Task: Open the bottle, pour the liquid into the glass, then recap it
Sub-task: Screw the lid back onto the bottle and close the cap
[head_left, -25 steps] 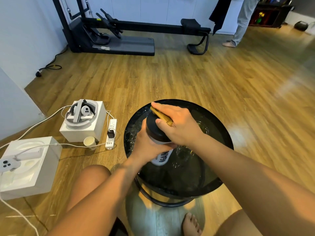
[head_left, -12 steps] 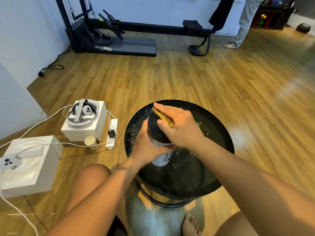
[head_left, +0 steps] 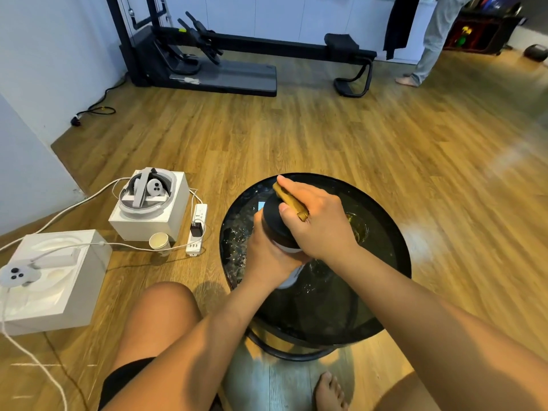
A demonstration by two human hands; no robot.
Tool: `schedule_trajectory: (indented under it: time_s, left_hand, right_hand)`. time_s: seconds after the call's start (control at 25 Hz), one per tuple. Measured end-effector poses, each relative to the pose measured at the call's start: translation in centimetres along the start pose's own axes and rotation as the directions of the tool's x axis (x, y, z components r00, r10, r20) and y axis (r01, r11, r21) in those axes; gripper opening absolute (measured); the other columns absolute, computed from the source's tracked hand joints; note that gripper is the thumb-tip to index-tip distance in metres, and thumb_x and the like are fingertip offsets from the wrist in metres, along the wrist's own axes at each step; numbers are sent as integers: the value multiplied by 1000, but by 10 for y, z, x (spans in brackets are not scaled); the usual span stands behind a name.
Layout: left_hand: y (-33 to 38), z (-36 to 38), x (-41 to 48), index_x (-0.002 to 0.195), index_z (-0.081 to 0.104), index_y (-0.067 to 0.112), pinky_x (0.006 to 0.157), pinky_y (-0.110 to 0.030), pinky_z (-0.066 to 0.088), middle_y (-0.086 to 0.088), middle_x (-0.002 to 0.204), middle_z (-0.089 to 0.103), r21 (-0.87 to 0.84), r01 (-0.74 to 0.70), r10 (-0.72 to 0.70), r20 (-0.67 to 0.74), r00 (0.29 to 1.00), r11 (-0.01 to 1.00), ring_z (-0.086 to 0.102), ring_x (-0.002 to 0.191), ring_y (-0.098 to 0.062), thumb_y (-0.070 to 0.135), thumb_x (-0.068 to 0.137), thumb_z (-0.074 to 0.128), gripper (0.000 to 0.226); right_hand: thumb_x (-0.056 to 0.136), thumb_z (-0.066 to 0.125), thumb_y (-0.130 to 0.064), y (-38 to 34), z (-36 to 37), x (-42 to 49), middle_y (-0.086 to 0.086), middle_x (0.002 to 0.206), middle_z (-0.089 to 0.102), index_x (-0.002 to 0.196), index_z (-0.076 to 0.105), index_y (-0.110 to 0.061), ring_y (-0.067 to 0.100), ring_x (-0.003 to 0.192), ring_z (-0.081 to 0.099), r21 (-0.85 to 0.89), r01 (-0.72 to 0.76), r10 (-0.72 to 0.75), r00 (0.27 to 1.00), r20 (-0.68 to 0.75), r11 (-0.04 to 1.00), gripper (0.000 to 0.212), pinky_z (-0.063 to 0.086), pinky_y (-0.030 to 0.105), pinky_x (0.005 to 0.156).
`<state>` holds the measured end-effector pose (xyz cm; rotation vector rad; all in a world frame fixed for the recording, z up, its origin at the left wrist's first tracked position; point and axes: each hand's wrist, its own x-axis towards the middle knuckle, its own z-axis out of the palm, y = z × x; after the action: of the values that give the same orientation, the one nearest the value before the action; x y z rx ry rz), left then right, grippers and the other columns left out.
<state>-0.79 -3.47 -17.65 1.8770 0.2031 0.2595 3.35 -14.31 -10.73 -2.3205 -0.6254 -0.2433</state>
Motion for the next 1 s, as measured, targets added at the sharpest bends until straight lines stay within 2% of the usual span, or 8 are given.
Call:
schedule_trajectory:
  time_s: [0.08, 0.2, 0.28, 0.44, 0.52, 0.68, 0.88, 1.0]
  left_hand:
    - [0, -4, 2, 132, 37, 24, 79, -12, 47, 11, 116, 59, 25, -11, 11, 11, 1000, 1000, 60, 106, -9, 36, 49, 98, 104]
    - [2, -7, 4, 134, 38, 24, 85, -28, 55, 9, 115, 63, 67, -13, 11, 24, 1000, 998, 63, 104, -11, 48, 44, 96, 110]
    - [3, -10, 6, 131, 40, 27, 84, -30, 56, 12, 111, 65, 82, -4, 0, 42, 999, 997, 64, 101, -9, 52, 41, 95, 108]
    - [-4, -25, 17, 122, 46, 32, 87, -34, 58, 13, 107, 68, 69, -16, 3, 189, 982, 997, 66, 100, 0, 41, 45, 98, 94]
    - [-8, -29, 20, 123, 47, 32, 90, -35, 57, 14, 109, 69, 60, -25, 12, 220, 975, 998, 65, 102, 3, 36, 46, 99, 93]
    - [-9, -27, 20, 122, 46, 31, 83, -30, 56, 14, 107, 68, 51, -40, 27, 235, 972, 998, 63, 99, 5, 31, 49, 99, 91]
    - [-8, -27, 22, 120, 46, 35, 87, -30, 56, 15, 109, 67, 32, -56, 46, 255, 966, 998, 64, 102, 3, 35, 48, 98, 90]
    - [-3, -16, 13, 124, 43, 30, 87, -31, 56, 16, 110, 63, 31, -22, 18, 139, 990, 999, 63, 104, -4, 41, 46, 98, 96]
  right_hand:
    - [90, 53, -37, 0, -2, 0, 2, 137, 66, 145, 54, -22, 24, 124, 59, -17, -5, 5, 1000, 17, 1000, 56, 47, 41, 105]
    - [89, 56, -37, 3, -7, 2, 3, 138, 65, 146, 52, -23, 24, 123, 59, -45, -1, 4, 997, 79, 999, 59, 43, 34, 104]
    - [89, 56, -38, 5, -13, 5, 2, 140, 63, 148, 50, -26, 20, 126, 56, -29, 22, -17, 988, 154, 999, 60, 40, 31, 107]
    - [94, 49, -39, 5, -32, 15, 3, 147, 57, 154, 38, -29, 21, 133, 50, -108, 168, -112, 910, 398, 980, 62, 35, 33, 109]
    - [93, 45, -41, -3, -37, 22, 3, 146, 56, 153, 36, -31, 25, 130, 51, -189, 190, -85, 885, 458, 963, 62, 38, 39, 107]
    - [91, 51, -37, -22, -28, 30, 2, 127, 62, 135, 44, -30, 32, 108, 58, -253, 107, 19, 892, 451, 961, 45, 46, 43, 86]
    - [98, 52, -40, -13, -28, 30, -4, 142, 60, 144, 48, -39, 22, 128, 54, -208, 120, -19, 903, 430, 971, 46, 42, 42, 105]
    - [93, 55, -42, -17, -14, 23, -8, 134, 65, 137, 54, -46, 21, 123, 57, -173, -71, 104, 977, 187, 982, 44, 42, 38, 102]
